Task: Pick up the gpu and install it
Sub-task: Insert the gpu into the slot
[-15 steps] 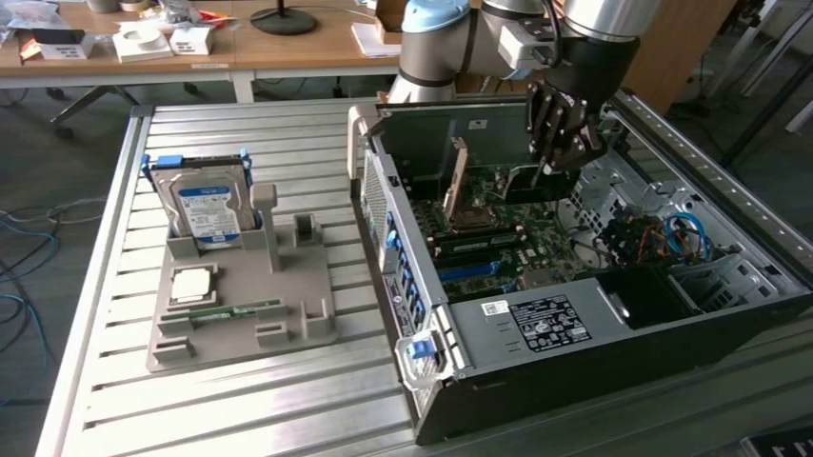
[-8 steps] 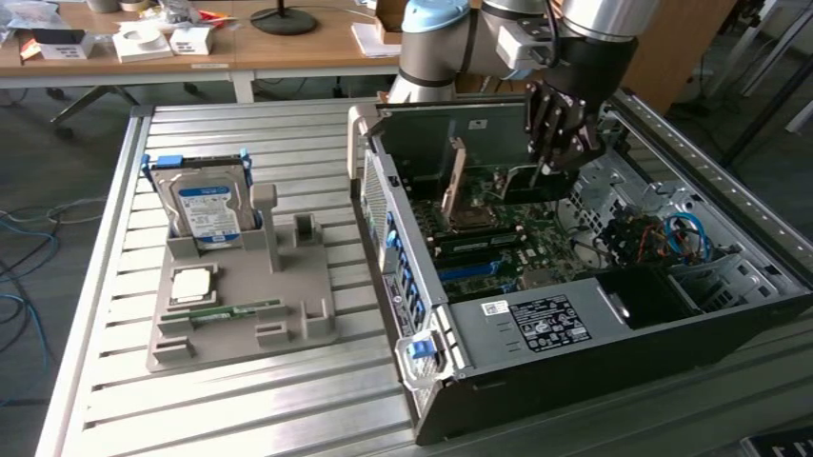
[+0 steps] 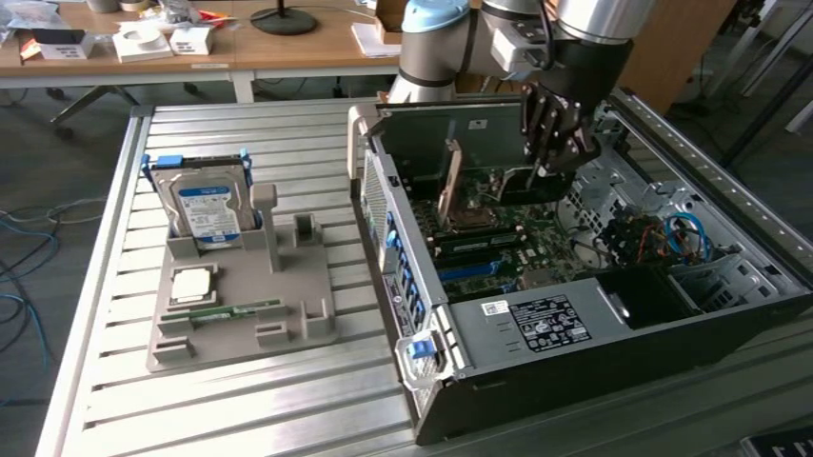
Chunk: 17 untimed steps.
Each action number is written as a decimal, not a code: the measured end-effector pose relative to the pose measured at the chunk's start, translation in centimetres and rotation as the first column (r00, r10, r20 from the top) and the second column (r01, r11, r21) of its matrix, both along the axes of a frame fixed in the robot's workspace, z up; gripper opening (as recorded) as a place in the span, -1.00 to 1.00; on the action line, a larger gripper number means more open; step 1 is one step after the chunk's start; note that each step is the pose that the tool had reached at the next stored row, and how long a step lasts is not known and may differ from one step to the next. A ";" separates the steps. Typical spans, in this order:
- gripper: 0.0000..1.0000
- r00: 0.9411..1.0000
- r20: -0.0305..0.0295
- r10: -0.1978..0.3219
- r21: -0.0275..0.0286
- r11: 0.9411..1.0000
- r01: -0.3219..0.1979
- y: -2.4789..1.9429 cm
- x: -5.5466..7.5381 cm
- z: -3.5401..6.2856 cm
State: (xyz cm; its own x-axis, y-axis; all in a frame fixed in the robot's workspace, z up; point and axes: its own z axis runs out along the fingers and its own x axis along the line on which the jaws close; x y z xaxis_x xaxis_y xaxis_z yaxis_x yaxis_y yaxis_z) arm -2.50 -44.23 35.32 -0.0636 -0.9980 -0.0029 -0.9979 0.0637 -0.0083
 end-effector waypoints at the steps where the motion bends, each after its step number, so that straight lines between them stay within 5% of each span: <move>1: -0.48 1.000 0.000 0.000 0.000 1.000 0.000 0.00 0.0 -0.16; 11: -0.48 1.000 0.000 0.000 0.000 1.000 0.000 -0.01 0.0 -0.95; 17: -0.48 1.000 0.000 0.000 0.000 1.000 0.000 -0.68 0.0 -0.96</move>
State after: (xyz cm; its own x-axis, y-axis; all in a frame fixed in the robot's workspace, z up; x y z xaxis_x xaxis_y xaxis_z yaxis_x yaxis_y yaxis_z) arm -2.51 -44.91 34.36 -0.0637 -0.9980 -0.0030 -0.9979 0.0637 -0.0083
